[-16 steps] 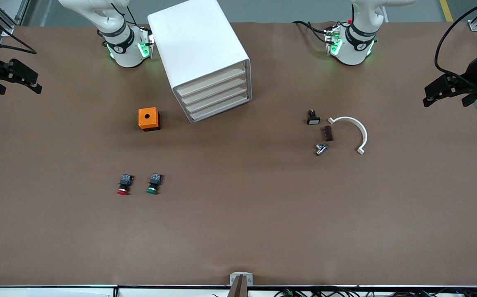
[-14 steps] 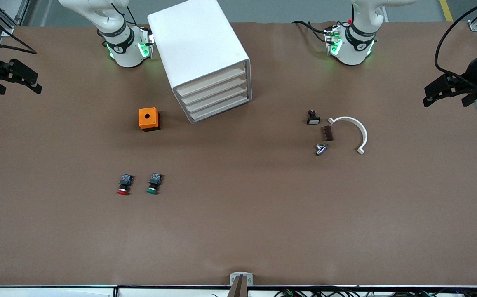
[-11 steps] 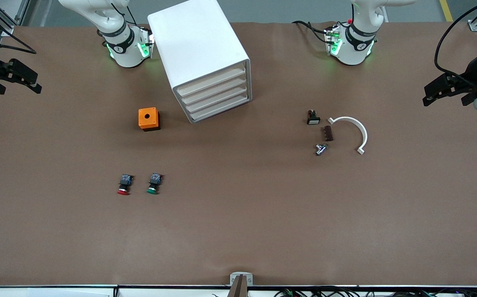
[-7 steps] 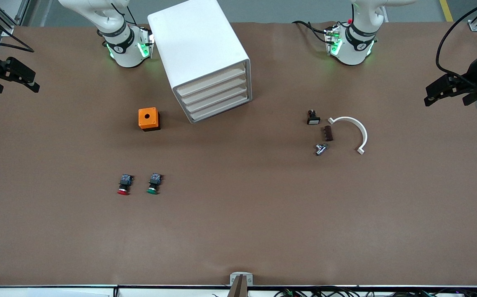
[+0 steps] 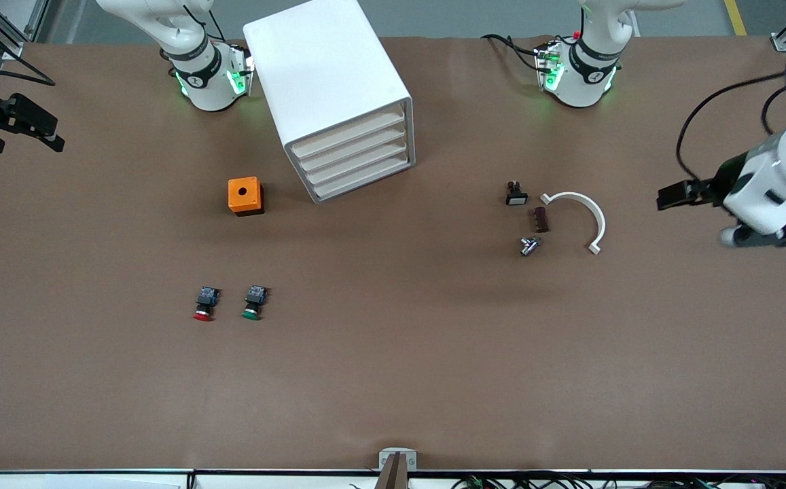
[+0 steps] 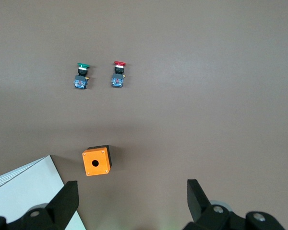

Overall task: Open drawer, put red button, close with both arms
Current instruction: 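Move the left gripper to the cabinet's top drawer handle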

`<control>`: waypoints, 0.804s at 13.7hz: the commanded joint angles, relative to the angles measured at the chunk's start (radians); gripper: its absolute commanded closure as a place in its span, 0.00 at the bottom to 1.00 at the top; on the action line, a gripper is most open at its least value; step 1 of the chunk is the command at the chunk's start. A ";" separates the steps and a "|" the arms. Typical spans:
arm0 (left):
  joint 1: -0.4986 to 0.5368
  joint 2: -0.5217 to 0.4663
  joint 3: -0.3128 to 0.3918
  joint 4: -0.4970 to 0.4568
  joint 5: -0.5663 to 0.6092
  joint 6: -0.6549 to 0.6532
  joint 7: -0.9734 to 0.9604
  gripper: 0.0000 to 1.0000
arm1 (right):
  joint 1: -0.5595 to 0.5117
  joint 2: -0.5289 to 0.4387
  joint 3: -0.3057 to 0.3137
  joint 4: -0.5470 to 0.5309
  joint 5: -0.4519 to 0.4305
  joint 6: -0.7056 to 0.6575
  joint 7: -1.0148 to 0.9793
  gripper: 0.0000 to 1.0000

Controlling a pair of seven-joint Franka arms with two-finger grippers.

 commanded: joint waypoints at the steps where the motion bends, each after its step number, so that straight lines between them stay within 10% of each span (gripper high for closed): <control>1: -0.009 0.060 -0.001 0.044 -0.061 -0.012 -0.055 0.00 | -0.001 0.002 -0.001 0.010 0.001 -0.011 -0.003 0.00; 11: -0.182 0.227 -0.006 0.114 -0.367 -0.004 -0.524 0.00 | -0.007 0.166 -0.001 0.049 0.005 -0.006 -0.016 0.00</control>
